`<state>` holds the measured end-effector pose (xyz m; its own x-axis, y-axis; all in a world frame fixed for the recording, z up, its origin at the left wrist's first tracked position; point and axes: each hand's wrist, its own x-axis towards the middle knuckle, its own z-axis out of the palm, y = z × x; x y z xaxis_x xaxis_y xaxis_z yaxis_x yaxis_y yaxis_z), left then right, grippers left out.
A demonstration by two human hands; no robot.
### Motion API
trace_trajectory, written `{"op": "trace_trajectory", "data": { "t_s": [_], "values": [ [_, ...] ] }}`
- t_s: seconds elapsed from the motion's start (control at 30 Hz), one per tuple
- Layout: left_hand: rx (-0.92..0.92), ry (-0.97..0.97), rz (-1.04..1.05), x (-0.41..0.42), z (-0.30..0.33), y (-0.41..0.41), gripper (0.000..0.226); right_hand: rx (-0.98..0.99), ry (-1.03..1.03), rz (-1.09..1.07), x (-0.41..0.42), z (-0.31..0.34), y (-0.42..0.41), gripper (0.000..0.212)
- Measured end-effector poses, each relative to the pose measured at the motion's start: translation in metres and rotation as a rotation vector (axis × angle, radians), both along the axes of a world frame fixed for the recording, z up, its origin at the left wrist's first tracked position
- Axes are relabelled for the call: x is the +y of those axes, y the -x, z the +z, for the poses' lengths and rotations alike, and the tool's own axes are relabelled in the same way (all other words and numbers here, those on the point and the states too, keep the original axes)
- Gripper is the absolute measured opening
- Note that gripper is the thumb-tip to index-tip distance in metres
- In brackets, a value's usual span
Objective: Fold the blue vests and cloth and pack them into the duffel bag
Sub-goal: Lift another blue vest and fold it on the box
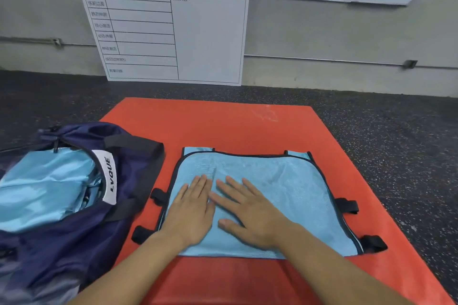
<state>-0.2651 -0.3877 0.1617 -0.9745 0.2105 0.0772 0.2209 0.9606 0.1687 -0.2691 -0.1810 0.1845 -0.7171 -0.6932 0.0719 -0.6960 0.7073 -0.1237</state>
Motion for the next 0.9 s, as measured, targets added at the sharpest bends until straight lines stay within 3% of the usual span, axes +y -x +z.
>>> {"op": "trace_trajectory", "data": {
  "t_s": [0.3, 0.53, 0.9],
  "values": [
    [0.09, -0.093, -0.028, -0.026, 0.021, 0.003, 0.088, -0.069, 0.01, 0.004, -0.017, -0.015, 0.017, 0.069],
    [0.086, 0.004, -0.051, -0.029, 0.016, -0.007, 0.079, -0.069, -0.003, -0.055, -0.023, -0.017, 0.024, 0.071],
    [-0.01, 0.043, 0.038, -0.051, 0.022, -0.008, 0.101, -0.083, -0.052, -0.018, -0.022, -0.011, 0.006, 0.066]
  ]
}}
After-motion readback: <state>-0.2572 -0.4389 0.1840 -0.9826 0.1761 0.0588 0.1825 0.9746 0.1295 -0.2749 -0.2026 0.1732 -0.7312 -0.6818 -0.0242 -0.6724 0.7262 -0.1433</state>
